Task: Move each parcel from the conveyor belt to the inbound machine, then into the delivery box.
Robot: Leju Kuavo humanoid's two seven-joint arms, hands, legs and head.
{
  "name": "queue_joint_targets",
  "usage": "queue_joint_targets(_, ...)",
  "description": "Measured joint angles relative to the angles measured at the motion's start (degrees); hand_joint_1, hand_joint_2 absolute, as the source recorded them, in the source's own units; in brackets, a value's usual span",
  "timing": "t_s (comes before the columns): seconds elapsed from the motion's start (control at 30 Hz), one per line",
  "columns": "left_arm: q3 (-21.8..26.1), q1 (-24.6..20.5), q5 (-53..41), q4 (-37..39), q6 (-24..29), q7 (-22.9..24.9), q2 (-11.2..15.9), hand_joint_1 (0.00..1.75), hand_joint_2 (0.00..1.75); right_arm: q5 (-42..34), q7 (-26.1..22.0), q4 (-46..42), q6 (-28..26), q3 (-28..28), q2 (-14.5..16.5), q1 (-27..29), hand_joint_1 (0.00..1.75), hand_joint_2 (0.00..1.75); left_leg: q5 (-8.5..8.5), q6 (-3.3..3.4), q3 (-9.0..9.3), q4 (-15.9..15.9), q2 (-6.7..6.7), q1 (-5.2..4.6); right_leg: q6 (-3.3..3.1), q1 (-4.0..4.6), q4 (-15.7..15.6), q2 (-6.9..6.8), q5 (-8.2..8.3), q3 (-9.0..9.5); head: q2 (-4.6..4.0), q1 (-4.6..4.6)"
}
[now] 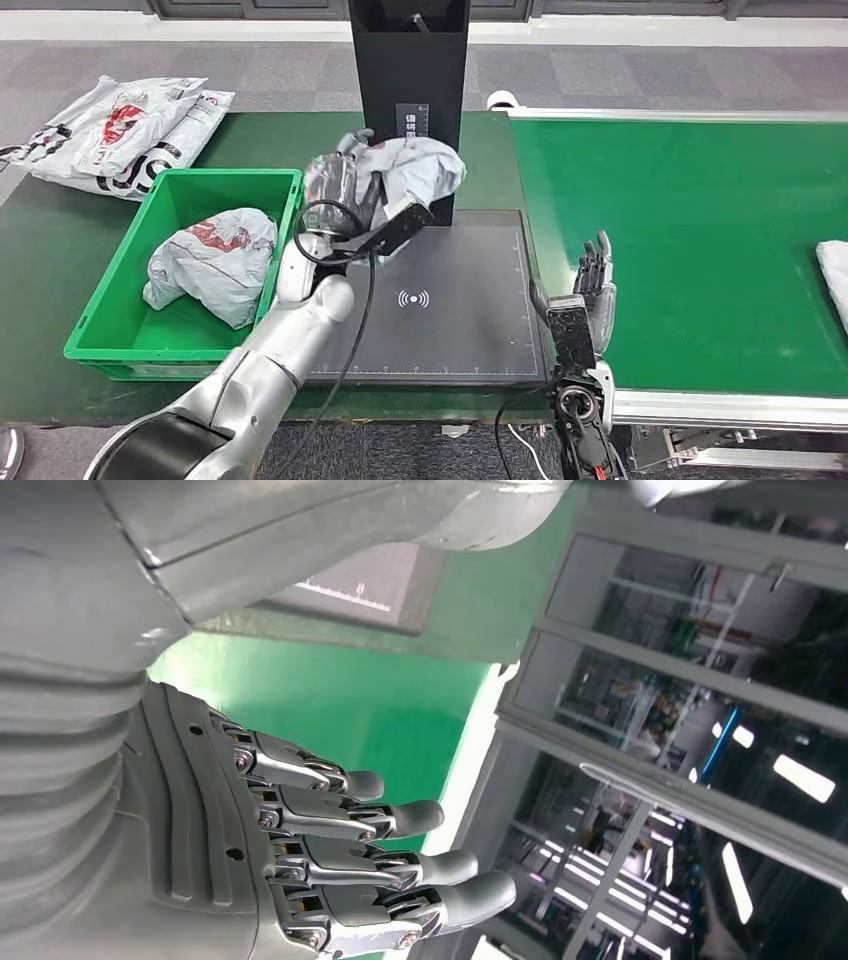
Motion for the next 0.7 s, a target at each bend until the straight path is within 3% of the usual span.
queue_joint_targets(0.17, 13.6, 0.1, -10.5, -6.1, 0.0, 0.0, 0.6, 1.75, 1.75, 0.6, 0.9, -1.1, -0.2, -2.0, 0.2, -0.3, 0.0, 1.75, 0.01, -0.02, 0.0, 0.0, 0.15, 0.0, -0.01, 0.01, 0.0, 0.12, 0.0, -0.1, -0.01, -0.01)
queue_joint_targets(0.33, 22.9, 1.3, -18.1, -10.2, 0.0, 3.4, 1.7, 1.75, 1.75, 1.5, 1.8, -5.1, 0.0, -3.9, 0.8, 1.3, 0.0, 1.75, 0.02, -0.04, -0.04, 0.0, 0.15, 0.01, -0.02, 0.01, 0.1, 0.11, -0.01, -0.15, -0.01, -0.01)
queue_joint_targets(0.57, 26.4, 2.9, -22.3, -14.0, 0.0, 11.9, 4.5, 1.75, 1.75, 2.0, 3.0, -10.9, -0.2, -5.5, 2.1, 3.7, 0.0, 1.75, 0.02, -0.04, -0.12, 0.0, 0.09, 0.01, -0.03, 0.01, 0.1, 0.06, -0.02, -0.23, 0.0, -0.01)
queue_joint_targets(0.63, 26.1, 3.0, -22.4, -14.3, 0.0, 16.6, 5.5, 1.75, 1.75, 2.0, 3.4, -12.6, -0.5, -5.9, 2.6, 4.5, 0.0, 1.75, 0.02, -0.04, -0.12, 0.0, 0.12, 0.01, -0.03, 0.0, 0.1, 0.09, -0.02, -0.25, 0.01, -0.01)
queue_joint_targets(0.7, 24.3, 2.9, -22.4, -13.5, 0.0, 24.3, 7.2, 1.75, 1.75, 1.6, 4.1, -14.5, -0.9, -6.2, 2.7, 5.7, 0.0, 1.75, 0.02, -0.04, -0.11, 0.0, 0.14, 0.0, -0.03, 0.0, 0.1, 0.1, -0.02, -0.28, 0.01, -0.02)
